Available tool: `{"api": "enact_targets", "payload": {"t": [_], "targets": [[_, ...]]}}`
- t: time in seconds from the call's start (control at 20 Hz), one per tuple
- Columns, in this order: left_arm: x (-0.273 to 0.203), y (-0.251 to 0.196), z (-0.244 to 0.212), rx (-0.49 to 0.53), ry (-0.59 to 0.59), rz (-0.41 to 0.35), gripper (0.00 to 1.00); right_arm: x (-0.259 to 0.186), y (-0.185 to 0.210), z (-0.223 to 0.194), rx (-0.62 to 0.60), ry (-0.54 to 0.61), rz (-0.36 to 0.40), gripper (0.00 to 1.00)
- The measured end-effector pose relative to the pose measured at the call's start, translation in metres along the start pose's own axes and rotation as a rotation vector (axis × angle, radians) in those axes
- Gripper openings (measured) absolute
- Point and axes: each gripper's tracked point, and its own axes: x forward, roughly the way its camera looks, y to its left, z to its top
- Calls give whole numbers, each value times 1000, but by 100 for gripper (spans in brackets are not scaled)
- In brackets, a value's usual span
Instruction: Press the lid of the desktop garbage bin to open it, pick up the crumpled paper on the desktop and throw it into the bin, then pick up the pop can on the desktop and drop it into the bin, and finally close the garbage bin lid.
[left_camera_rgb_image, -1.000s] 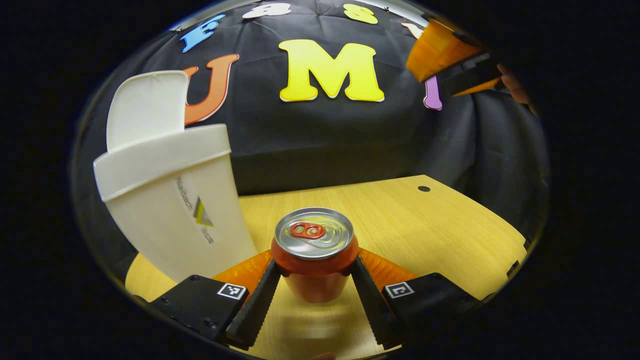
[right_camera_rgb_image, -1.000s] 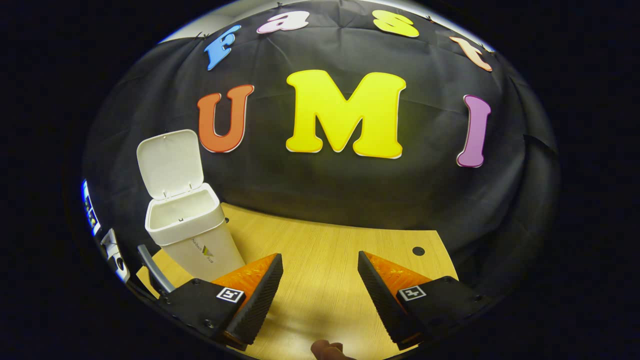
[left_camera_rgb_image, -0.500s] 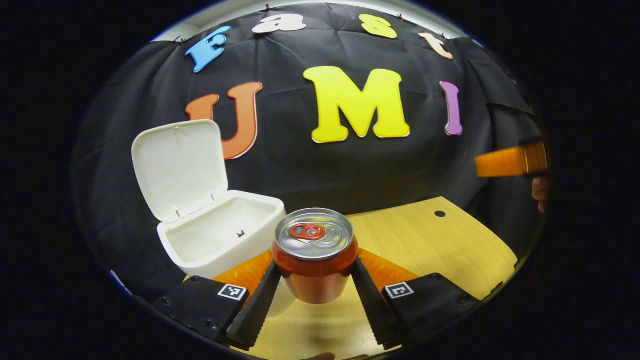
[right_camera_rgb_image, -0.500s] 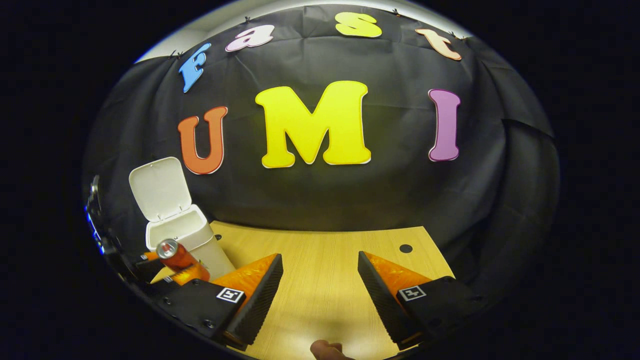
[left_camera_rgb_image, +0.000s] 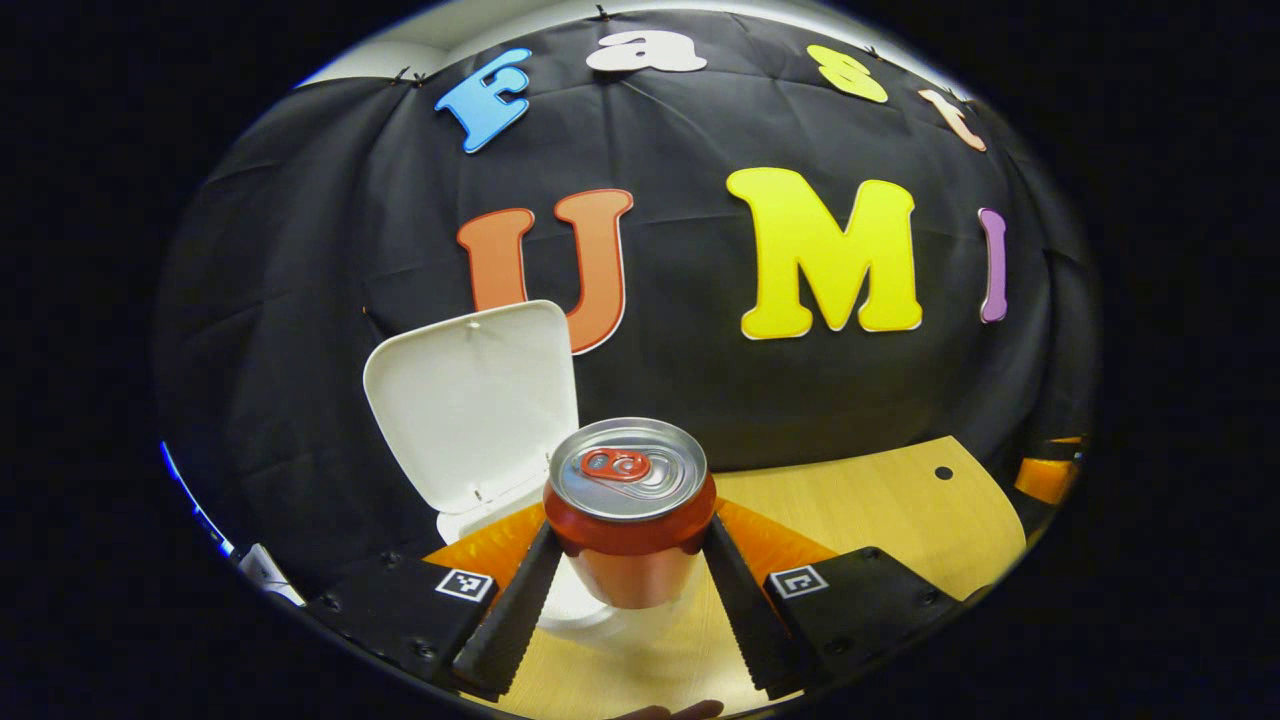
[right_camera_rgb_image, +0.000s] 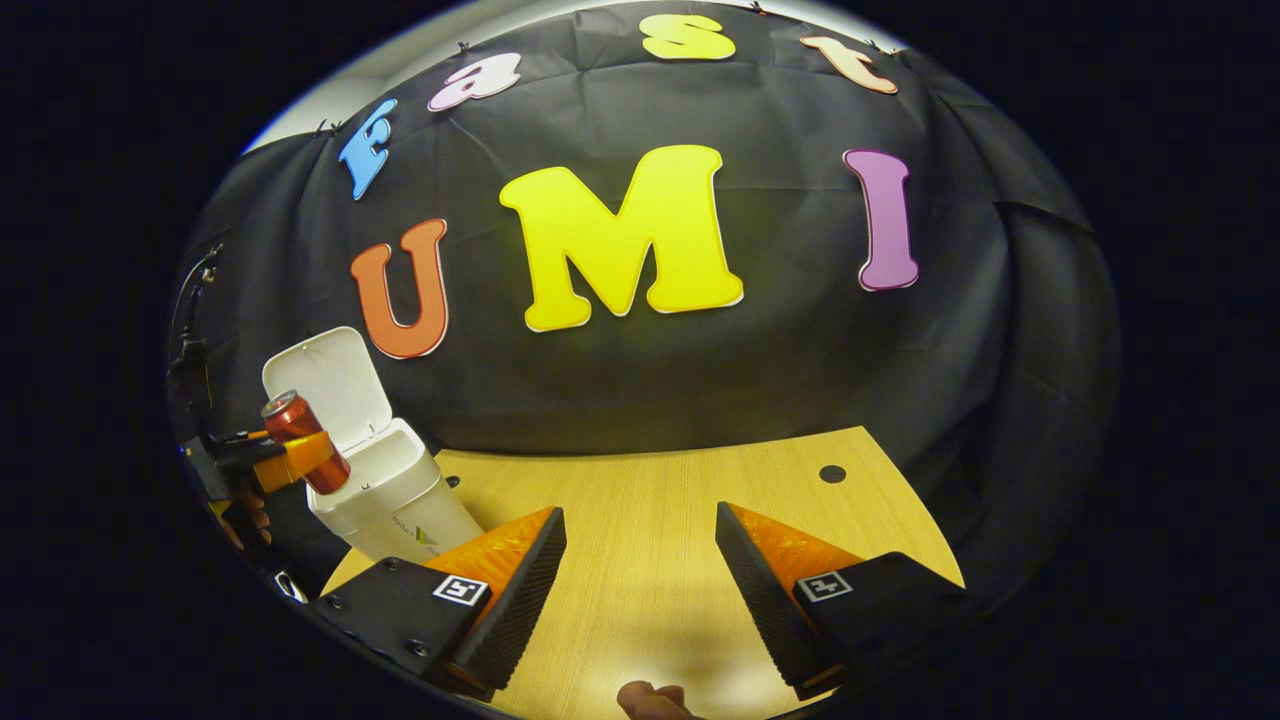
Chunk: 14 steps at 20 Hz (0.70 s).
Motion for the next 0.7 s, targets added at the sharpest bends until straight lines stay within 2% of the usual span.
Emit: {"api": "enact_targets", "payload": {"t": [0.25,0.6,0.7], "targets": [[33,31,-3,-24,18,59,86,6,6,-17,-28,35,-6,96],[56,39,-18,-71,43,85,87,11,5,-20,-55,53,-27,95],[57,36,-21,-78,53,72,89,13,6,-22,-60,62,-27,95]]}}
